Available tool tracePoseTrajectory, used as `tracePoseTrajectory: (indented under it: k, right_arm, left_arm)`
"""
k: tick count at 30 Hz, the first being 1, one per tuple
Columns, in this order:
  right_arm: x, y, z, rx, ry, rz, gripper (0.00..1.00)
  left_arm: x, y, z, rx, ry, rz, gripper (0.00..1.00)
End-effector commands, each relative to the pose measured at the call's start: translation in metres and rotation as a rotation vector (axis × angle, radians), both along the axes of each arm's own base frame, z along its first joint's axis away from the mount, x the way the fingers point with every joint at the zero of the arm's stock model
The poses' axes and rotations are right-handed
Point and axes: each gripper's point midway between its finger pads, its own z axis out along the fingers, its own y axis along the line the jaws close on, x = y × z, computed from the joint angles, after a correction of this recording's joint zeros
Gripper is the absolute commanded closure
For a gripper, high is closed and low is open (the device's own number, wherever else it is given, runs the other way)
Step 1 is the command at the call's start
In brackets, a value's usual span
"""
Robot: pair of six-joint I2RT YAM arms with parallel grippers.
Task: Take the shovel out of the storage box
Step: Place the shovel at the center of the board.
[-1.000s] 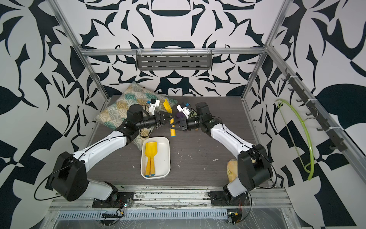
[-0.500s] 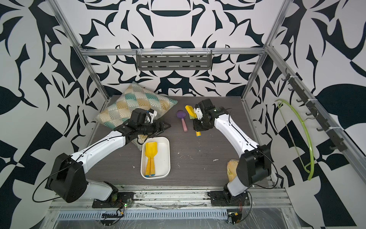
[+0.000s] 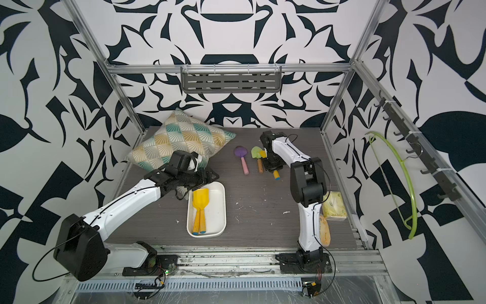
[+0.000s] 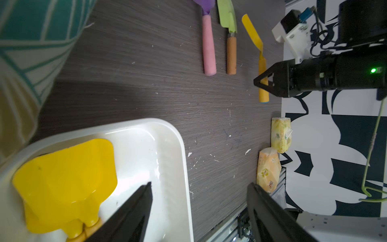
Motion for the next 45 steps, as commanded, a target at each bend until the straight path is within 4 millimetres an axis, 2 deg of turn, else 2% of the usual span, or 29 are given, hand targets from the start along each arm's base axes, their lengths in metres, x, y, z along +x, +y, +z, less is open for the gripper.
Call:
tracePoseTrajectory:
  k: [1,7,19,21,26,27,31,36,41,45]
  right_arm:
    - [0.014,-0.015,0.023,-0.025,-0.051,-0.021,1.0]
    - [0.024,-0.029,0.01,-0.085,-0.04,-0.044,1.0]
    - [0.032,-0.022,-0.018,-0.063,0.011,-0.036,0.99]
    - [0.032,-0.019,-0.021,-0.04,0.018,-0.041,0.95]
    - [0.027,-0.008,-0.029,0.027,0.042,-0.064,0.73]
    - [0.027,-0.007,-0.03,0.034,0.046,-0.067,0.71]
    - [0.028,-0.004,-0.031,0.05,0.044,-0.073,0.7]
    - [0.027,-0.003,-0.033,0.062,0.052,-0.082,0.65]
    - [0.024,-0.004,-0.038,0.071,0.066,-0.094,0.63]
    - [0.022,-0.002,-0.028,0.095,0.046,-0.103,0.62]
  left_arm:
    - [-0.009,0.007,-0.01,0.034,0.013,-0.007,0.22]
    - [-0.01,0.009,-0.013,0.042,0.019,-0.007,0.22]
    - [-0.012,0.007,-0.013,0.036,0.024,-0.011,0.22]
    - [-0.013,0.007,-0.013,0.035,0.026,-0.01,0.22]
    - [-0.017,0.005,-0.015,0.034,0.038,-0.013,0.22]
    - [-0.018,0.004,-0.016,0.034,0.04,-0.015,0.22]
    - [-0.022,0.002,-0.018,0.034,0.05,-0.018,0.22]
    - [-0.034,0.018,-0.033,0.17,0.121,-0.004,0.21]
    - [-0.046,0.029,-0.043,0.216,0.164,-0.003,0.21]
    - [-0.057,0.034,-0.044,0.253,0.182,-0.003,0.21]
